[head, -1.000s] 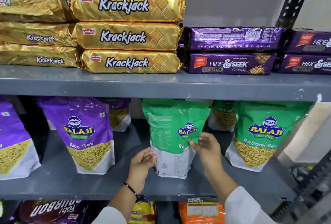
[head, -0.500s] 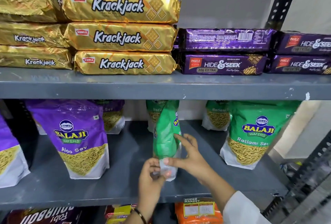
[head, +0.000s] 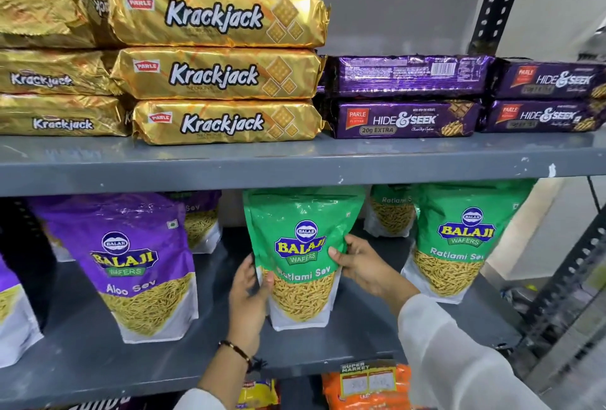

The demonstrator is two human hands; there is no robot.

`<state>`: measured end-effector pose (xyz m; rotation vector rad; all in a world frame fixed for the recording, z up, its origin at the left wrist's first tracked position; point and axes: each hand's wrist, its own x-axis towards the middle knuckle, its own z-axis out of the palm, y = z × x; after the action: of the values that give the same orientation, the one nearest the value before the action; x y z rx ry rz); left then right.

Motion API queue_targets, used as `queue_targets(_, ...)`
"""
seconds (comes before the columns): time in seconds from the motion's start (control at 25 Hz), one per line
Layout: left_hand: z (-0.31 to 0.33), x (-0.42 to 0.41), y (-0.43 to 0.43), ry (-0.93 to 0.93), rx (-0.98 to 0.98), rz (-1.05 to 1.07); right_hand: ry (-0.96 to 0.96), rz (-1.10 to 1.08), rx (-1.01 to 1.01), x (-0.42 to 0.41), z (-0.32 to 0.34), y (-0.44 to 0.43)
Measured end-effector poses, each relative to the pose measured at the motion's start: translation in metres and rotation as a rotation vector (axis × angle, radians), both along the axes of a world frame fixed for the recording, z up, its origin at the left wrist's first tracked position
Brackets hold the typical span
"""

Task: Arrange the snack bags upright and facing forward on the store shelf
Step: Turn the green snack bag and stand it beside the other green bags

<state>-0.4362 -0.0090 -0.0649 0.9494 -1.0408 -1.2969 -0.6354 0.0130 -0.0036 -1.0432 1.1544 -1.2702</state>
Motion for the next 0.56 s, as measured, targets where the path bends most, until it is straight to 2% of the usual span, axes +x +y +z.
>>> queue_targets(0.2,0.001,-0.002,0.014,-0.009,-0.062,0.015,0.006,-0.065,-0.084,0.01,-0.01,0.0)
queue_targets(0.28,0.003,-0.001,0.019,-0.019,-0.089,0.224,0.043,-0.136,-0.114,0.009,-0.01,0.01)
queue_targets(0.36,0.01,-0.008,0.034,-0.048,-0.161,0.455,0.078,-0.304,-0.164,-0.004,-0.006,0.022)
queue_targets(0.4,0.017,-0.018,0.047,-0.05,-0.21,0.462,0.063,-0.394,-0.19,-0.015,-0.003,0.029)
queue_targets(0.48,0.031,-0.054,0.071,-0.062,-0.306,0.305,-0.01,-0.583,-0.225,-0.05,0.001,0.044)
queue_targets(0.56,0.039,-0.092,0.081,-0.175,-0.366,0.149,-0.099,-0.748,-0.258,-0.089,0.002,0.058)
